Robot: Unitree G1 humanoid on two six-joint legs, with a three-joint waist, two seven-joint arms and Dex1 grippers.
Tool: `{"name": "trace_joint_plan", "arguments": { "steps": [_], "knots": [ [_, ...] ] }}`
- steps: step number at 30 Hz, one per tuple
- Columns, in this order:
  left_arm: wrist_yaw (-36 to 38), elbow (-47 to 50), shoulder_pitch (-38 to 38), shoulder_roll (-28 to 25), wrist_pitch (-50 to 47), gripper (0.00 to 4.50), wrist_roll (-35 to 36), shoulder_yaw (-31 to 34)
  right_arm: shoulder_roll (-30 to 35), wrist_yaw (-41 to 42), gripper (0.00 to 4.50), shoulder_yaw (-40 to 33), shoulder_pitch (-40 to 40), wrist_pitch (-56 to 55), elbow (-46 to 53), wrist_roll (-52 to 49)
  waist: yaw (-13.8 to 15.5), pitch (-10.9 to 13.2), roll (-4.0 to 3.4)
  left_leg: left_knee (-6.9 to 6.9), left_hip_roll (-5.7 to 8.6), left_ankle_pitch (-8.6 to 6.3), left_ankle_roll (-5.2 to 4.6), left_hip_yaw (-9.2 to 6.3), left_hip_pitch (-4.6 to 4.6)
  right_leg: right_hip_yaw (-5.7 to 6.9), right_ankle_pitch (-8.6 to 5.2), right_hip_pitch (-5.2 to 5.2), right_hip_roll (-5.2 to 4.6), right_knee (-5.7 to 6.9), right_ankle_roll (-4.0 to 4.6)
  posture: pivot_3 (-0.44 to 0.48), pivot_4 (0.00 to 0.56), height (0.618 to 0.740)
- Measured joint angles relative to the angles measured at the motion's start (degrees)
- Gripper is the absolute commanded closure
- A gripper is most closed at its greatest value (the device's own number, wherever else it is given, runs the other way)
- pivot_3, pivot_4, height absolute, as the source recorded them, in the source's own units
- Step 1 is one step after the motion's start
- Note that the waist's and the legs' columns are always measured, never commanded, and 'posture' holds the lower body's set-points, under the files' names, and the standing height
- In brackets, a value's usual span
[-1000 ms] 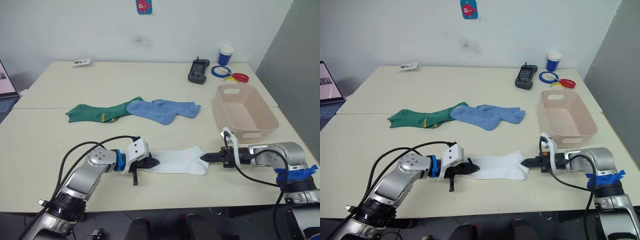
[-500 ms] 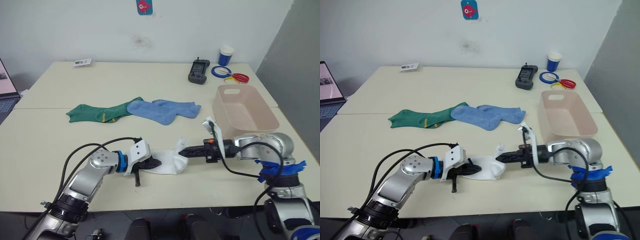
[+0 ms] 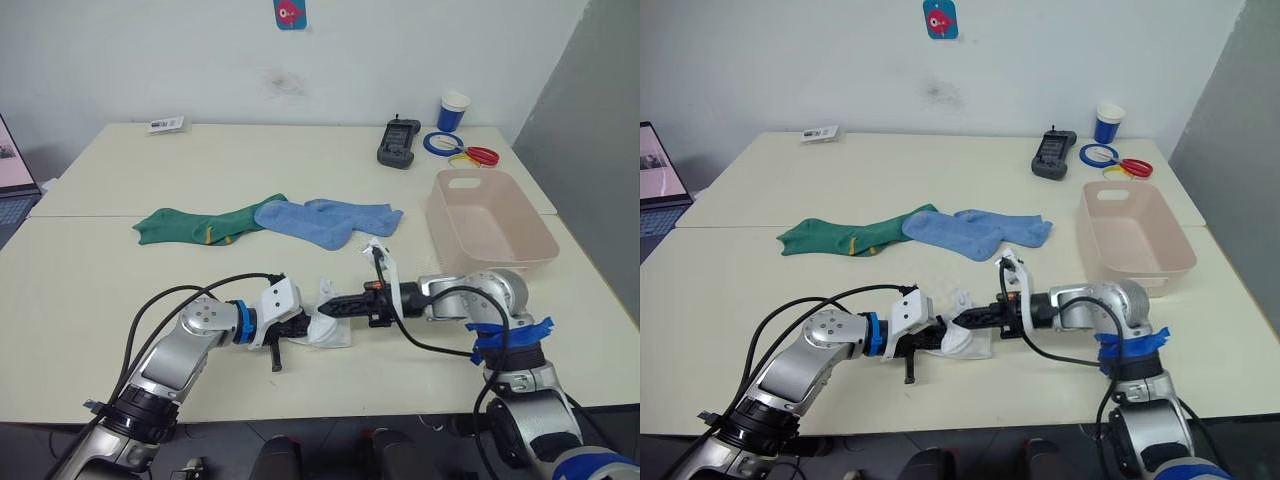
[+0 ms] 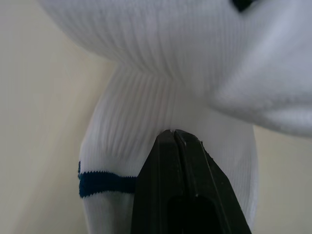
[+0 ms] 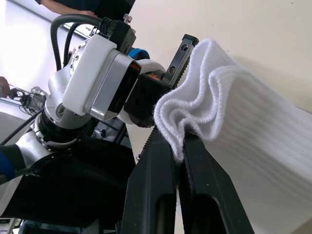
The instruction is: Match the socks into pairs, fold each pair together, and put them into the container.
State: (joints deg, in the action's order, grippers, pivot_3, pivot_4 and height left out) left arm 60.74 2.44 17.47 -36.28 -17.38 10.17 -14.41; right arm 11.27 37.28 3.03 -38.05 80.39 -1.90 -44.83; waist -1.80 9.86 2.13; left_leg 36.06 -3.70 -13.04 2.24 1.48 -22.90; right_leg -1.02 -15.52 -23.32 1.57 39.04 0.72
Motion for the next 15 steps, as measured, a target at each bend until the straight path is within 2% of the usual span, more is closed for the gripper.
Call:
{"name": "trace_joint_plan", "arguments": {
  "steps": [6,10,15],
  "knots": [
    [-0.23,0.15,-0.42,-0.01,0.24,4.48,0.06,0.19,-2.73,-0.05,4.5,1.2,0.01,-2.16,-1.9,1.05,0.0,0.0,-0.01,0.0,-0.01,0.0,0.0,-0.01,0.0,0.01,0.0,0.0,0.0,0.0,0.0,0.0,0.15,0.74],
    [-0.24,0.15,-0.51,-0.05,0.3,4.5,0.08,0.27,-2.6,0.32,3.37,1.5,0.01,-2.78,-1.87,1.02,0.0,0.0,-0.01,0.0,-0.01,0.0,0.0,0.0,0.01,0.01,0.0,0.0,0.0,0.0,0.0,0.0,0.15,0.74],
    [-0.23,0.15,-0.53,-0.06,0.31,4.5,0.08,0.28,-2.55,1.1,1.57,1.23,0.01,-2.9,-1.85,0.76,0.0,0.0,-0.01,-0.01,-0.01,0.0,0.0,-0.01,0.01,0.01,0.0,0.0,0.0,0.0,0.0,0.0,0.15,0.74]
  ]
}}
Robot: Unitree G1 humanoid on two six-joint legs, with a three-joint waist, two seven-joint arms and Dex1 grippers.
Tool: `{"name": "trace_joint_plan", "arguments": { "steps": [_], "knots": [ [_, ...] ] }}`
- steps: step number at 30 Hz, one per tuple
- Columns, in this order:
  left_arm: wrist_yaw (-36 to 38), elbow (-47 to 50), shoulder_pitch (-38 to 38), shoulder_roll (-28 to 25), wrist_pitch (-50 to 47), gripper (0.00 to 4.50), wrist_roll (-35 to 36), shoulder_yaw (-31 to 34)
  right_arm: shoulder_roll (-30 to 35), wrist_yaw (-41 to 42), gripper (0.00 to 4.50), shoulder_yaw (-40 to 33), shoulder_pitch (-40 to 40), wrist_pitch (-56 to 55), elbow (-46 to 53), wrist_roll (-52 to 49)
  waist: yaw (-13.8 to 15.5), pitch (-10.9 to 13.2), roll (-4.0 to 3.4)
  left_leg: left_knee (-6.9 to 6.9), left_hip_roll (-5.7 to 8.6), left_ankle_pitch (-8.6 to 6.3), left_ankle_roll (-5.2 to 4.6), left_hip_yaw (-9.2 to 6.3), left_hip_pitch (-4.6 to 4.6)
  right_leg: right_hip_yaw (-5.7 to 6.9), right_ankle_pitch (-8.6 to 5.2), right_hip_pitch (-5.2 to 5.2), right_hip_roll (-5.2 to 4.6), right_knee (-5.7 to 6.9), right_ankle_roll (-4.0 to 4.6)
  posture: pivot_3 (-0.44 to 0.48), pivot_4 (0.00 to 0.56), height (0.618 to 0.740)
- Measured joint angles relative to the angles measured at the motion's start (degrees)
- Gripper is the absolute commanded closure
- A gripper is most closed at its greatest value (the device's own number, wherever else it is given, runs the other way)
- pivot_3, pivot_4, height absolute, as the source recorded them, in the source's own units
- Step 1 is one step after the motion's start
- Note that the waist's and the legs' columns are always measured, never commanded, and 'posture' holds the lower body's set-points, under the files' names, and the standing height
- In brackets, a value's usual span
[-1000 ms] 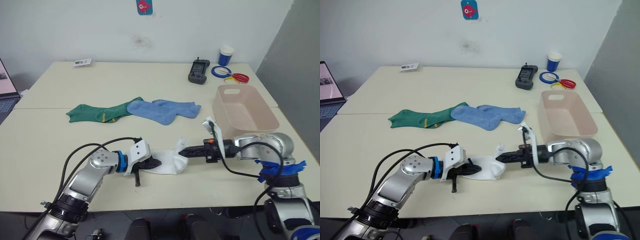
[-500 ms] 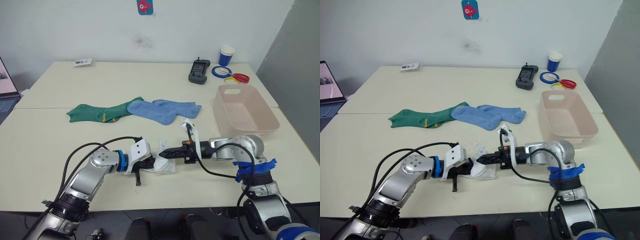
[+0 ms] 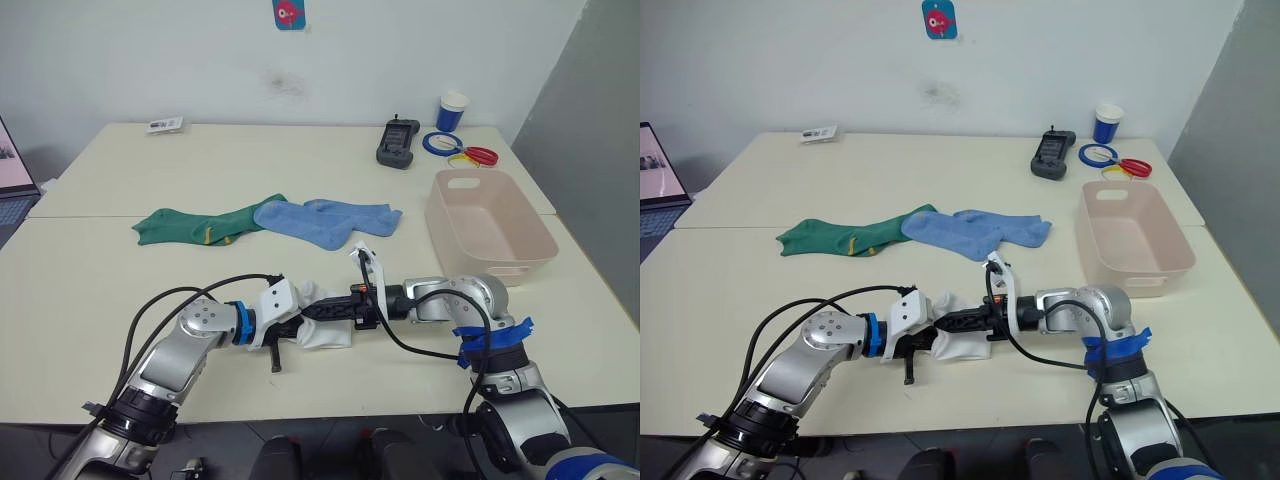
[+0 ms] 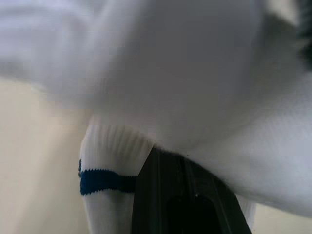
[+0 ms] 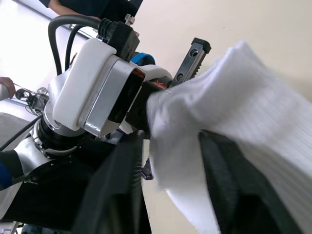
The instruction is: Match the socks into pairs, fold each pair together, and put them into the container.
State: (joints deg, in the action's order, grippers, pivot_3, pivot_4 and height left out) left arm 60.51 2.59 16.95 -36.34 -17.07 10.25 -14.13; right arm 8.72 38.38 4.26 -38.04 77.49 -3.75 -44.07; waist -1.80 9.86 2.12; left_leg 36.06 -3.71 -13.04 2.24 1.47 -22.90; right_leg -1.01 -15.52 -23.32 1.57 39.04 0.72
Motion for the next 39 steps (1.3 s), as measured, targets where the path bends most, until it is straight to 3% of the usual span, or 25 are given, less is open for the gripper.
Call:
{"name": "trace_joint_plan", "arguments": {
  "steps": [4,5,10,20,29,39],
  "knots": [
    [0.05,0.0,0.0,0.0,0.05,4.5,0.0,0.01,0.32,0.1,0.12,-0.94,0.01,0.73,0.04,-0.06,0.0,0.0,0.0,0.0,0.0,0.0,0.0,0.0,-0.01,0.0,0.0,0.0,0.0,0.0,0.0,0.0,0.15,0.74],
    [0.07,0.0,0.0,0.0,0.05,4.5,0.0,0.02,0.37,0.1,0.04,-1.03,0.02,0.82,0.04,-0.06,0.0,0.0,0.0,0.0,0.0,0.0,0.0,0.0,-0.01,-0.01,0.0,-0.01,0.0,0.0,0.0,0.0,0.15,0.74],
    [0.15,-0.04,0.01,-0.01,0.12,4.5,-0.01,-0.02,2.09,0.41,0.04,-4.47,0.23,2.99,2.17,-2.96,0.0,0.0,0.0,-0.01,0.0,0.0,0.0,-0.01,-0.01,0.01,0.0,0.0,0.0,-0.01,0.0,0.0,0.15,0.74],
    [0.28,-0.02,-0.14,-0.52,0.37,4.5,-0.03,0.03,12.04,-1.67,0.04,-7.52,7.35,7.07,6.09,-3.83,-0.18,-0.01,-0.01,-0.05,0.01,0.0,0.0,0.03,0.03,-0.03,-0.01,0.0,-0.21,-0.02,0.0,0.0,0.15,0.74],
    [0.92,0.33,-0.47,-1.05,0.8,4.5,0.3,0.05,8.8,-6.42,0.04,-7.5,8.28,7.25,7.36,-2.95,-0.16,0.0,-0.01,-0.05,0.03,0.0,0.0,0.04,-0.01,-0.02,-0.01,-0.01,-0.21,-0.06,0.0,0.0,0.15,0.74],
    [2.16,3.77,-0.89,-7.38,-5.92,4.5,4.55,5.75,9.21,-6.23,0.04,-9.13,8.25,6.85,7.66,-2.98,-0.17,0.05,-0.03,-0.08,0.0,0.0,-0.01,0.03,-0.11,0.0,-0.01,-0.15,-0.2,-0.05,0.0,0.0,0.15,0.74]
  ]
}}
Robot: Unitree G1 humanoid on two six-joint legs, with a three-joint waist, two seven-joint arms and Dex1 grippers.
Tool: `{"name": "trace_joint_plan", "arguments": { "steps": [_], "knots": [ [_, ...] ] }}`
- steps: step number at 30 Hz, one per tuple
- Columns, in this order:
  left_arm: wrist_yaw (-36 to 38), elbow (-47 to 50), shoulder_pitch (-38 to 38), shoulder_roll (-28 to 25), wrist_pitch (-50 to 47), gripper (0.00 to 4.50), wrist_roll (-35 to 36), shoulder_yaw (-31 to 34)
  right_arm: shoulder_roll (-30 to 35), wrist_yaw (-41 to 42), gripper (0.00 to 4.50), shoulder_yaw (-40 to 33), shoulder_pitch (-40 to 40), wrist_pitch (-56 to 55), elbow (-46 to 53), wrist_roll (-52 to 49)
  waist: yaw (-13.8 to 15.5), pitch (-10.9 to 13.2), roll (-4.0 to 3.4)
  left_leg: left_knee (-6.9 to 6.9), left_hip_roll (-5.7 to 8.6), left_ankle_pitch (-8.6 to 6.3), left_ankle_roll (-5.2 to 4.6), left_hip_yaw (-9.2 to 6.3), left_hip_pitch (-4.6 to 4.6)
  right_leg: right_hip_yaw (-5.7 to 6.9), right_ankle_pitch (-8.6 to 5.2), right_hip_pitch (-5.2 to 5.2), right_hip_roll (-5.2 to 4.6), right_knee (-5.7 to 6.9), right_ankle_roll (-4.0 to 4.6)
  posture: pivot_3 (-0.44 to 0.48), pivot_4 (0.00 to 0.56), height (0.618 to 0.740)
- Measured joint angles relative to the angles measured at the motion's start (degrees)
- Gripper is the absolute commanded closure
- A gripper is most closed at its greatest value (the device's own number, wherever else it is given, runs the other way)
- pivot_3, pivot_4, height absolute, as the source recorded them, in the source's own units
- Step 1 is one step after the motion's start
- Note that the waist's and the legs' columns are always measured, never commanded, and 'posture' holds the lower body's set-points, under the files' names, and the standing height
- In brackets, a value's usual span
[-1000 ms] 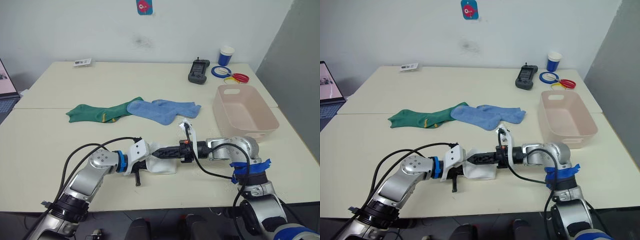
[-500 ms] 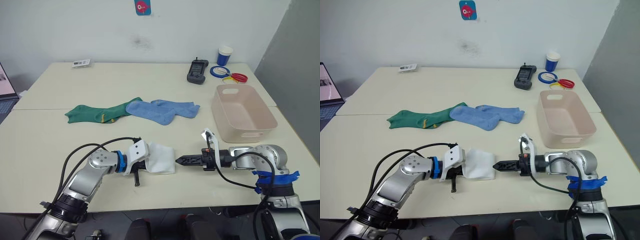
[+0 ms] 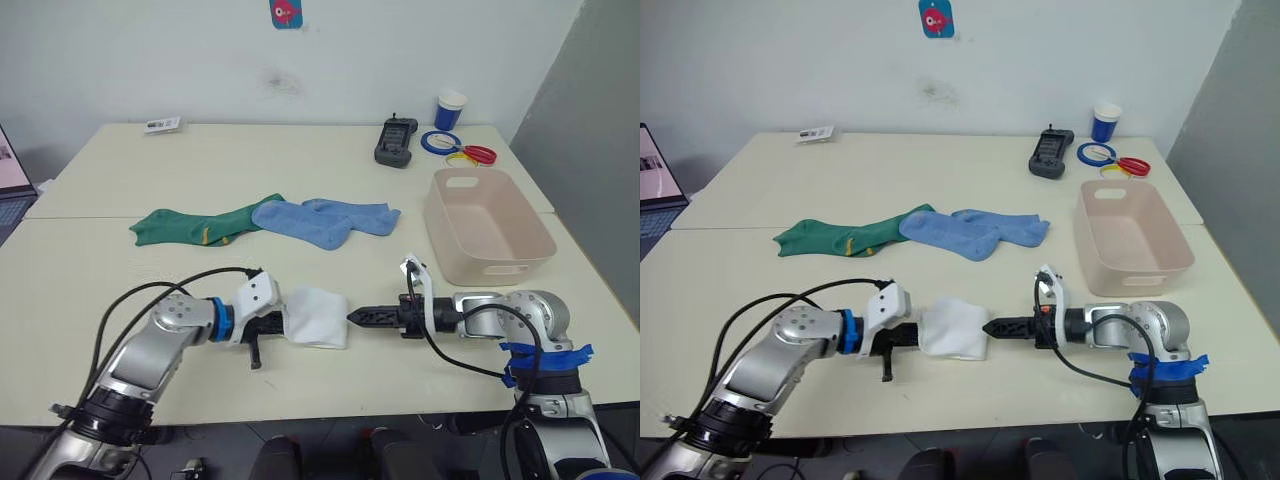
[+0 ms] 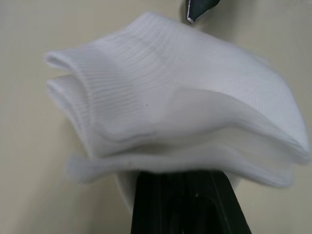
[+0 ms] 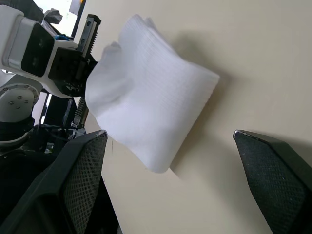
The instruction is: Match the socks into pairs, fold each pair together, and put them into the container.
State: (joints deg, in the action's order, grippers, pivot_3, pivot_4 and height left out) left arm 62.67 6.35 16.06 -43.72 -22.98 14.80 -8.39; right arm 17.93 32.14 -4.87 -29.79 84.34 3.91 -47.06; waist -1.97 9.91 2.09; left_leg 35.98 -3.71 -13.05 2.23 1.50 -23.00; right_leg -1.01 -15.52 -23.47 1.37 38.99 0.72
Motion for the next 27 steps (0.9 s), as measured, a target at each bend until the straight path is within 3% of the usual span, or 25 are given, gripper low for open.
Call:
{"name": "trace_joint_plan", "arguments": {
  "steps": [4,8,11,16,21,27],
  "knots": [
    [1.53,2.39,-1.4,-5.1,-1.61,4.5,1.98,4.7,1.72,0.96,0.04,0.45,-0.02,-1.0,2.32,-0.46,-0.01,0.03,-0.02,-0.03,0.0,0.0,0.0,0.04,-0.05,-0.03,-0.01,-0.09,-0.01,-0.02,0.01,0.0,0.15,0.74],
    [3.06,2.76,-2.36,-8.8,-2.98,4.5,3.83,9.29,10.38,8.33,0.04,7.69,1.32,-13.16,10.12,4.13,0.13,0.09,-0.07,-0.07,0.01,-0.01,-0.01,0.01,-0.06,0.04,-0.04,-0.12,-0.03,-0.06,0.04,0.0,0.15,0.74],
    [3.27,2.83,-1.4,-8.62,-3.09,4.5,5.62,10.6,12.51,13.31,0.69,12.63,1.79,-23.87,13.5,8.65,0.14,0.11,-0.08,-0.06,0.01,-0.01,-0.01,0.0,-0.05,0.04,-0.04,-0.12,-0.03,-0.05,0.04,0.0,0.15,0.74],
    [2.93,7.52,2.65,-3.02,-4.45,4.5,9.63,8.73,13.19,17.38,2.36,20.03,1.45,-38.0,15.66,16.98,0.26,0.13,0.0,-0.01,0.07,0.0,0.0,0.07,-0.06,0.0,-0.03,-0.06,-0.03,-0.04,0.03,0.0,0.15,0.74],
    [1.75,7.03,2.48,-1.18,-3.61,4.5,7.18,4.24,12.02,17.84,2.36,22.13,1.45,-46.04,13.56,22.34,0.13,0.13,0.0,-0.02,0.01,0.0,0.0,0.02,-0.02,0.0,-0.03,-0.07,0.0,-0.01,0.03,0.0,0.15,0.74],
    [0.6,0.19,0.21,-1.14,2.13,4.5,-1.02,-1.36,9.49,18.82,0.42,24.0,1.46,-50.94,13.13,24.9,0.27,0.13,-0.01,-0.01,-0.02,0.0,0.0,-0.01,0.0,0.03,-0.04,-0.07,0.02,0.04,0.05,0.0,0.15,0.74]
  ]
}}
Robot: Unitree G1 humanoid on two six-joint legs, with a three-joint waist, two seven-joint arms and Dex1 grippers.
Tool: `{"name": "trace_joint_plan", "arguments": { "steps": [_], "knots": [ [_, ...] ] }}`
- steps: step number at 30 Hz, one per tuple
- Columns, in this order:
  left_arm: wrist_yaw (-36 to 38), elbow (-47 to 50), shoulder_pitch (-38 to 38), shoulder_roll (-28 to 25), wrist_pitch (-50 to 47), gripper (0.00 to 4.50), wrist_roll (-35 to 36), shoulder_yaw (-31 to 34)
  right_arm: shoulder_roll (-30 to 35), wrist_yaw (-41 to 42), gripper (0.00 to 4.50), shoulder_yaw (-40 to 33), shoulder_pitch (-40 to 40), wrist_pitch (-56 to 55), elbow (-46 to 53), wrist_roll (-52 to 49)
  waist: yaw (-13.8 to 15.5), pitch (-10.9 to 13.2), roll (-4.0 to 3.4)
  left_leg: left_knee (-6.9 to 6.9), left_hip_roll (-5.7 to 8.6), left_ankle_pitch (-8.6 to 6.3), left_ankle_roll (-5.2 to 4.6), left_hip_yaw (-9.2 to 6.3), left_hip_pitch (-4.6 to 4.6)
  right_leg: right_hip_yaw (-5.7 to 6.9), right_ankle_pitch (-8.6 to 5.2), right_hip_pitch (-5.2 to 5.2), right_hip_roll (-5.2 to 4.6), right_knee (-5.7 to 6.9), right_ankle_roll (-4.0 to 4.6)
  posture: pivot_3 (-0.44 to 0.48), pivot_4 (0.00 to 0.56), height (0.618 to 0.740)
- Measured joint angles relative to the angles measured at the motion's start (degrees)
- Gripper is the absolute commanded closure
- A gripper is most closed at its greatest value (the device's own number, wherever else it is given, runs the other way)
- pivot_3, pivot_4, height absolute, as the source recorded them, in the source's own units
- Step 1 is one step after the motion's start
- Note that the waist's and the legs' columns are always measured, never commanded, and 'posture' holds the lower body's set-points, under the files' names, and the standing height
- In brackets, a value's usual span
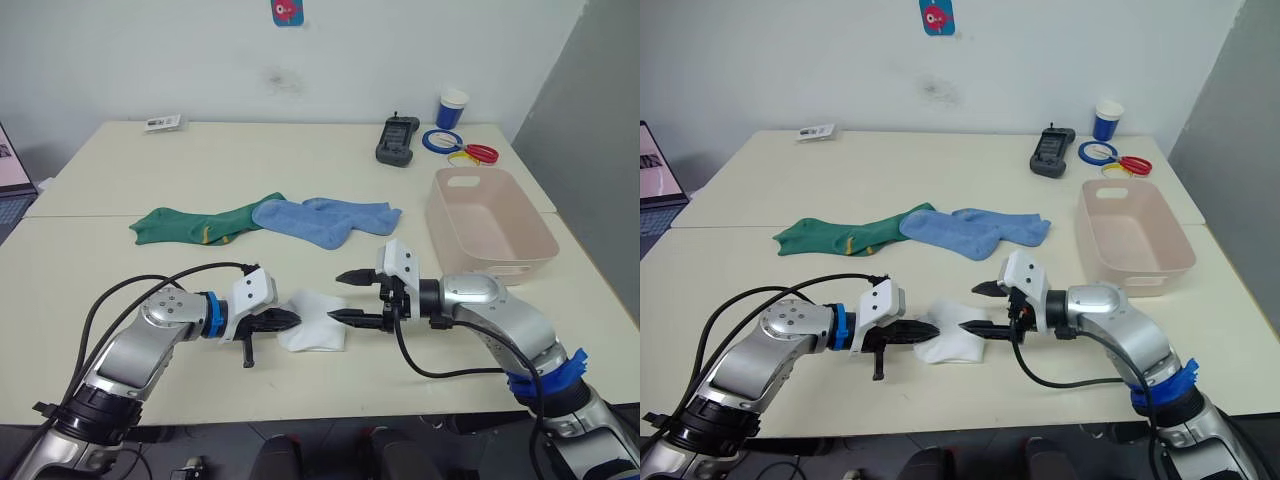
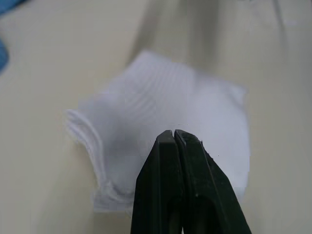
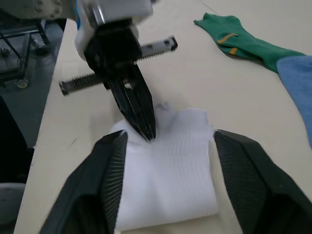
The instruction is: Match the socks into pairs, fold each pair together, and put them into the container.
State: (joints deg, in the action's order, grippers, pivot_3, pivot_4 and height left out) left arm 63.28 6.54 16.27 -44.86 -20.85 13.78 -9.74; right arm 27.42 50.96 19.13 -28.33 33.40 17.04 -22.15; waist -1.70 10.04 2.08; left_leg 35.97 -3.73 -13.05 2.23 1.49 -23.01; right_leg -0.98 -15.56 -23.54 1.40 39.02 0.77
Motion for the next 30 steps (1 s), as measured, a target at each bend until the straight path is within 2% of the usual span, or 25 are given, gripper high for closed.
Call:
{"name": "trace_joint_plan", "arguments": {
  "steps": [1,2,7,11,15,18,24,30],
  "knots": [
    [-0.11,-0.92,0.0,0.04,0.72,4.5,-0.78,-0.09,-0.53,0.05,0.06,0.44,0.09,-0.62,-0.02,0.74,0.01,0.0,0.0,0.0,0.02,0.0,0.0,0.02,0.0,-0.01,0.0,0.0,-0.03,0.0,0.0,0.0,0.15,0.74],
    [-0.13,-2.12,0.02,0.24,1.84,4.5,-1.46,-0.31,-1.27,0.03,0.02,0.99,0.18,-1.57,-0.42,1.35,0.02,0.0,0.0,0.0,0.04,0.0,0.0,0.04,0.01,-0.02,0.0,0.01,-0.04,0.0,0.0,0.0,0.15,0.74],
    [-0.14,-5.2,-0.1,2.61,6.21,4.5,-2.57,-1.16,-3.79,-0.01,0.02,4.01,0.44,-5.52,-5.0,5.32,0.04,-0.05,0.01,0.03,0.08,0.0,0.0,0.07,0.05,-0.02,0.0,0.09,-0.1,-0.02,0.0,0.0,0.15,0.74],
    [-0.21,-5.5,-0.62,3.08,7.09,4.5,-2.63,-1.09,-5.79,-1.85,0.02,2.89,1.55,-2.46,-6.16,4.62,0.07,-0.1,0.01,0.02,0.06,0.0,0.0,0.05,0.07,-0.01,0.0,0.14,-0.13,-0.01,0.0,0.0,0.15,0.74],
    [-0.22,-5.87,-0.72,3.14,7.62,4.5,-2.63,-0.96,-5.13,-4.94,0.02,-2.15,2.47,10.59,-4.15,-0.72,0.08,-0.1,0.0,0.02,0.07,0.0,0.0,0.07,0.08,-0.02,0.0,0.15,-0.2,-0.01,0.0,0.0,0.15,0.74],
    [-0.11,-6.15,-0.67,3.13,7.67,4.5,-2.63,-0.82,-3.87,-7.02,0.02,-5.53,2.44,24.94,-1.38,-6.2,0.07,-0.12,-0.01,0.01,0.06,0.0,0.0,0.04,0.13,0.0,0.0,0.18,-0.2,0.0,0.0,0.0,0.15,0.74],
    [0.08,-6.46,-0.65,3.07,7.69,4.5,-2.63,-0.51,-12.92,-14.19,0.02,-15.61,1.0,49.35,-1.0,-15.2,0.03,-0.15,-0.07,0.01,0.06,0.0,0.0,0.04,0.15,-0.01,0.01,0.19,-0.18,0.03,0.0,0.0,0.15,0.74],
    [0.39,-6.92,-0.06,3.11,7.68,4.5,-2.63,-0.61,-22.77,-20.34,0.02,-22.27,-2.04,57.82,-7.23,-15.42,-0.05,-0.21,-0.08,0.0,0.07,0.0,0.0,0.03,0.13,0.01,0.0,0.19,-0.17,-0.01,0.0,0.0,0.15,0.74]
  ]
}}
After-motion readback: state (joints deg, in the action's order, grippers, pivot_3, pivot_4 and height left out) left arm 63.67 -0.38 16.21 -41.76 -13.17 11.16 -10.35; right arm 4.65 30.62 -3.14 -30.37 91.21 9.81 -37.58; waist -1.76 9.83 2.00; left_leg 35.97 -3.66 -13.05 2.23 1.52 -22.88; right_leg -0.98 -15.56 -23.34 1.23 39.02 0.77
